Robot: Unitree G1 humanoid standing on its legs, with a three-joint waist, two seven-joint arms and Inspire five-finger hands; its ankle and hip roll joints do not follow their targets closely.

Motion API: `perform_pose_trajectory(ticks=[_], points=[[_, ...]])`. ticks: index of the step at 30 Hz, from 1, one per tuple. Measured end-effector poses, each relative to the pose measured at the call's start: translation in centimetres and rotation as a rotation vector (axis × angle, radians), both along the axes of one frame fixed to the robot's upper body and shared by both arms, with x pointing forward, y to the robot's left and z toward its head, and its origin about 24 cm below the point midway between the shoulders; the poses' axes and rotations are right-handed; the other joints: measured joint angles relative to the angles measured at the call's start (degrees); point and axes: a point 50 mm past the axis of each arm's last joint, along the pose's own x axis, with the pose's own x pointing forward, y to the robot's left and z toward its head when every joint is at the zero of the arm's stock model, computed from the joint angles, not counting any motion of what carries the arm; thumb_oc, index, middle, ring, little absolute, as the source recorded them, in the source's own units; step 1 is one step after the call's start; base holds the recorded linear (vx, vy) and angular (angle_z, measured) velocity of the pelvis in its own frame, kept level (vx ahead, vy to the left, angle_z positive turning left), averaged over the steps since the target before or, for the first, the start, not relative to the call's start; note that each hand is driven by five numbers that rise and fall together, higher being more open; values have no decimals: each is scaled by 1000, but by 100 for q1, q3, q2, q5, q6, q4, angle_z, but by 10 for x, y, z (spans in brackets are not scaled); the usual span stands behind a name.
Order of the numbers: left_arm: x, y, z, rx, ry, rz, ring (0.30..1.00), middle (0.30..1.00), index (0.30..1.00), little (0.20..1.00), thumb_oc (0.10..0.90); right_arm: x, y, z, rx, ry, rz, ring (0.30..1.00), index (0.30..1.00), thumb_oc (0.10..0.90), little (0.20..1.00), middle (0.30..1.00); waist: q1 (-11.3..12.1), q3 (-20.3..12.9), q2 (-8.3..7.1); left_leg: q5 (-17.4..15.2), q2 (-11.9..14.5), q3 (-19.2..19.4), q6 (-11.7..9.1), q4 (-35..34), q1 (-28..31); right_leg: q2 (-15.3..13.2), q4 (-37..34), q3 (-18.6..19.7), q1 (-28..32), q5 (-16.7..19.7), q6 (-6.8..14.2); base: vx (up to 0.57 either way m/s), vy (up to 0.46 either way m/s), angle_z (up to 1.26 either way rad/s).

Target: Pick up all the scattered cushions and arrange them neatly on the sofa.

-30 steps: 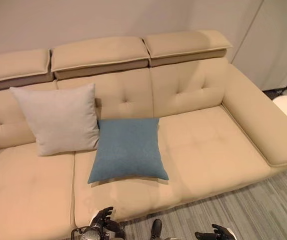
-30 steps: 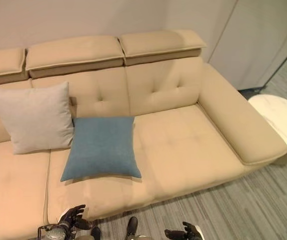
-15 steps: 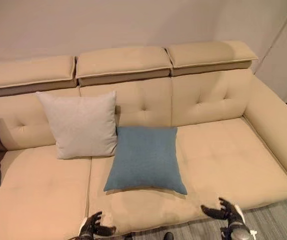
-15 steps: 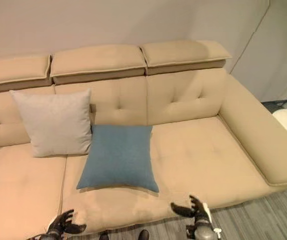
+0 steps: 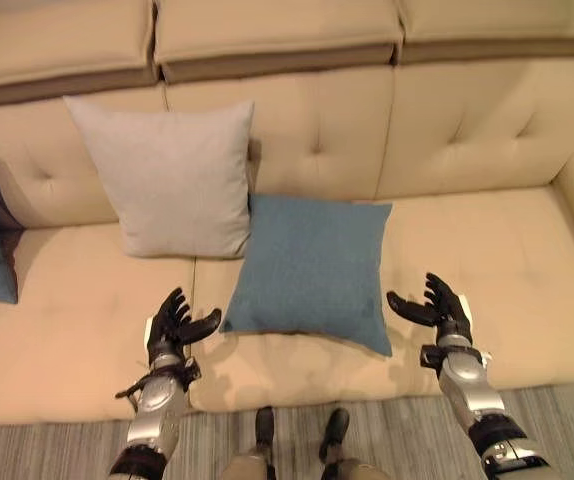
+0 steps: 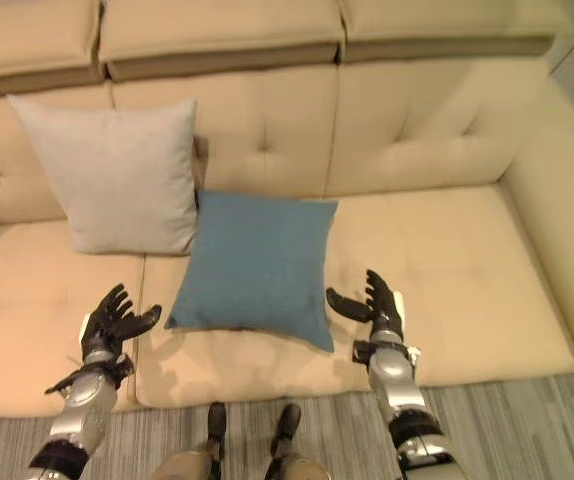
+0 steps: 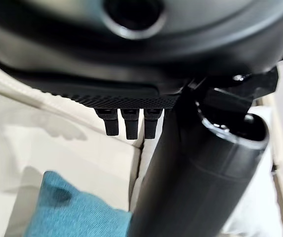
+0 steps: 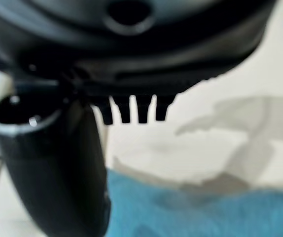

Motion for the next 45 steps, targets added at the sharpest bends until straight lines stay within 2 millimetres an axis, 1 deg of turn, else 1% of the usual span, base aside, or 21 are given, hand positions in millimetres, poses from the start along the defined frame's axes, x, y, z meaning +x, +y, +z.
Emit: perform_pose_trajectory(ticks=[1, 3, 5, 10, 12, 13, 14, 15, 16, 17, 18, 19, 20, 21, 22, 26, 31, 34, 38, 42, 45], points=[[13, -7, 12, 4, -44, -31, 900, 900, 900, 900, 800, 8, 3, 6, -3, -15, 11, 900, 900, 800, 900, 900, 0, 115, 18, 30, 1, -21, -6, -4, -85, 1, 0, -10, -68, 16, -11, -76, 34, 4], [25, -13, 25, 17, -85, -61, 900, 900, 900, 900, 800, 16, 5, 15, 13, -41, 11, 900, 900, 800, 900, 900, -4, 132, 18, 49, 1, -26, -9, -3, -265, 3, 1, -7, -247, 36, -29, -34, 18, 2], [32, -16, 33, 22, -118, -68, 900, 900, 900, 900, 800, 20, 6, 21, 19, -60, 13, 900, 900, 800, 900, 900, -24, 132, 19, 59, 2, -28, -9, -4, -348, 4, 1, -4, -339, 43, -37, -35, 44, -1], [61, -14, 69, 103, -211, -88, 900, 900, 900, 900, 800, 45, 13, 51, 43, -139, 14, 900, 900, 800, 900, 900, -128, 134, 23, 92, 2, -7, -11, 4, -809, 2, 3, 31, -810, 106, -101, -10, 31, -3], [66, -14, 71, 126, -200, -81, 900, 900, 900, 900, 800, 48, 24, 52, 40, -142, 52, 900, 900, 800, 900, 900, -181, 135, 24, 90, -4, 6, -12, 51, -846, -7, 3, 129, -831, 108, -103, -8, 49, -6], [72, -19, 80, 163, -219, -105, 900, 900, 900, 900, 800, 49, 37, 50, 74, -147, 81, 900, 900, 800, 900, 900, -200, 169, 12, 87, -53, 7, -16, 255, -1021, -77, 4, 224, -920, 109, -104, -31, 97, 1], [74, -19, 85, 168, -242, -102, 900, 900, 900, 900, 800, 52, 48, 51, 115, -164, 95, 900, 900, 800, 900, 900, -269, 321, -182, -116, -201, -17, -14, 663, -1378, -294, 8, 370, -948, 133, -133, -45, 89, -28], [74, -29, 82, 133, -254, -96, 900, 900, 900, 900, 800, 52, 64, 60, 173, -228, 127, 900, 900, 800, 900, 900, -332, 445, 34, 439, -2, -104, -123, 36, -1345, -130, 7, 422, -1026, 152, -104, -48, 71, -47], [75, -35, 83, 102, -271, -96, 900, 900, 900, 900, 800, 52, 74, 64, 205, -269, 148, 900, 900, 800, 900, 900, -371, 546, 98, 455, 68, -136, -93, -68, -1371, -93, 7, 472, -1128, 211, -8, -43, 35, -41], [76, -58, 81, 8, -280, -120, 900, 900, 900, 900, 800, 49, 80, 60, 267, -270, 135, 900, 900, 800, 900, 900, -429, 637, 86, 510, -50, -139, -31, -67, -1466, -205, 6, 465, -1200, 259, 70, -33, 28, -1], [75, -66, 80, -64, -297, -108, 900, 900, 900, 900, 800, 45, 73, 55, 305, -270, 94, 900, 900, 800, 900, 900, -404, 638, 83, 520, -103, -175, -21, -65, -1439, -241, 3, 461, -1153, 258, 109, -39, 16, 24], [73, -67, 78, -73, -290, -113, 869, 869, 869, 869, 780, 44, 69, 53, 318, -267, 75, 815, 815, 744, 815, 815, -394, 639, 83, 520, -128, -191, -21, -65, -1392, -277, 2, 462, -1104, 249, 142, -24, 2, 21], [69, -68, 70, -97, -270, -117, 766, 766, 766, 766, 711, 43, 67, 51, 339, -265, 59, 672, 672, 648, 672, 672, -392, 640, 79, 520, -171, -212, -21, -65, -1325, -298, 2, 462, -1016, 211, 213, -27, -7, 11], [68, -65, 70, -115, -278, -109, 300, 300, 300, 300, 400, 41, 65, 49, 360, -272, 46, 366, 366, 444, 366, 366, -359, 638, 75, 518, -184, -214, -21, -66, -1248, -311, 0, 465, -939, 198, 233, -16, -8, 8], [66, -65, 65, -126, -263, -108, 300, 300, 300, 300, 400, 39, 64, 46, 370, -263, 40, 300, 300, 400, 300, 300, -331, 637, 74, 518, -181, -217, -22, -66, -1202, -306, 1, 464, -889, 194, 238, 0, 0, 0], [60, -55, 56, -170, -237, -63, 300, 300, 300, 300, 400, 33, 60, 36, 394, -238, 22, 300, 300, 400, 300, 300, -333, 636, 71, 518, -132, -214, -22, -67, -1087, -286, 1, 466, -776, 192, 241, -4, -9, -2], [50, -53, 53, -203, -240, -69, 300, 300, 300, 300, 400, 19, 57, 20, 401, -193, 26, 300, 300, 400, 300, 300, -342, 636, 71, 518, -94, -200, -23, -66, -995, -254, 3, 467, -689, 195, 240, 6, -7, -2], [33, -54, 34, -223, -182, -78, 300, 300, 300, 300, 400, -2, 51, -5, 398, -115, 1, 300, 300, 400, 300, 300, -368, 630, 69, 508, -107, -188, -32, -68, -661, -273, 1, 473, -352, 134, 319, 42, -10, 1], [14, -50, 22, -251, -156, -75, 300, 300, 300, 300, 400, -19, 48, -12, 404, -107, 12, 300, 300, 400, 300, 300, -402, 630, 69, 456, -89, -163, -69, -69, -457, -255, 0, 540, -165, 120, 325, 77, -30, -5], [-14, -44, 2, -261, -85, -67, 300, 300, 300, 300, 400, -36, 47, -22, 390, -65, 37, 300, 300, 400, 300, 300, -460, 630, 69, 346, -73, -95, -62, -73, 54, -252, -4, 627, 300, 68, 363, 55, -42, -12], [-31, -39, 0, -220, -79, -112, 300, 300, 300, 300, 400, -51, 45, -23, 403, -74, 57, 300, 300, 400, 300, 300, -477, 584, 61, 242, -50, -77, -75, -75, 218, -224, -4, 662, 441, -6, 349, 55, -68, -5]])
